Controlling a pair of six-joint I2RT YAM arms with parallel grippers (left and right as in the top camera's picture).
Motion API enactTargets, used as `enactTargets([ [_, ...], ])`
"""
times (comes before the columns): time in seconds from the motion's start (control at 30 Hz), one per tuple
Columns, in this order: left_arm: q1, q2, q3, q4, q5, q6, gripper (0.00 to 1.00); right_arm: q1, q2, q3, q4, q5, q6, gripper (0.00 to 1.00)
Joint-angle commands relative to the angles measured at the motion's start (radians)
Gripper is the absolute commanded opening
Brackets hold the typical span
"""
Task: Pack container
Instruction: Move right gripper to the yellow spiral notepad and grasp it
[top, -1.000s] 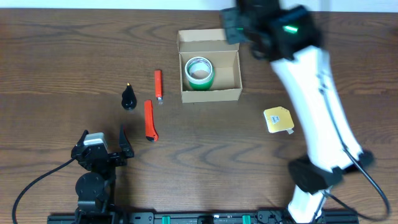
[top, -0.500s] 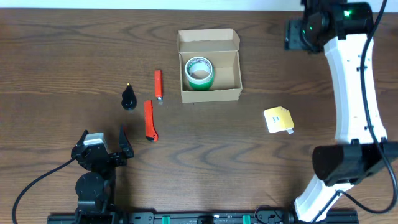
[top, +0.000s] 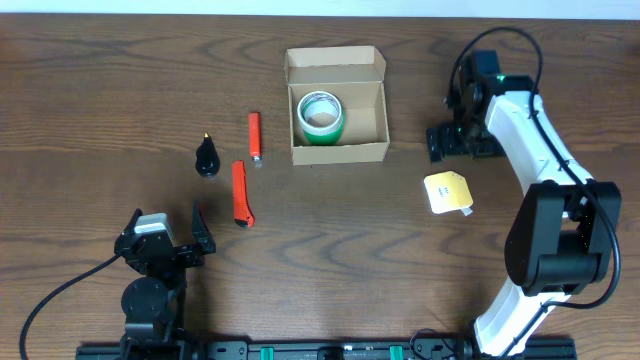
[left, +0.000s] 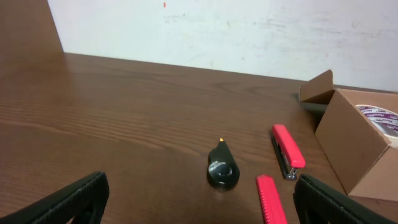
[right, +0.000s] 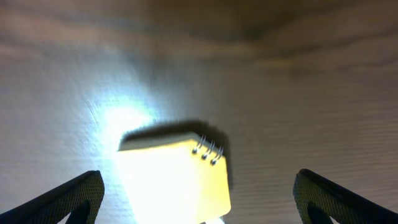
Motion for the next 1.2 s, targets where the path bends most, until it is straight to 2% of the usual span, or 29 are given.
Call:
enactTargets([
  [0.0,-0.002,-0.006,-0.018,-0.037,-0.010,0.000,0.95,0.002,0.005,-0.032,0.010,-0.005,-0.045,0.99],
  [0.23,-0.002,-0.006,-0.018,-0.037,-0.010,0.000,0.95,0.001,0.007,-0.093,0.025,-0.005,-0.045,0.99],
  [0.37,-0.002,-0.006,-0.018,-0.037,-0.010,0.000,0.95,0.001,0.007,-0.111,0.020,-0.091,-0.137,0.99],
  [0.57,-0.002,-0.006,-0.018,-0.037,-0.010,0.000,0.95,0.002,0.007,-0.117,0.014,-0.161,-0.187,0.99],
  [1.17,-0.002,-0.006,-0.018,-0.037,-0.010,0.000,0.95,0.007,0.007,-0.253,0.140,-0.058,-0.212,0.99],
])
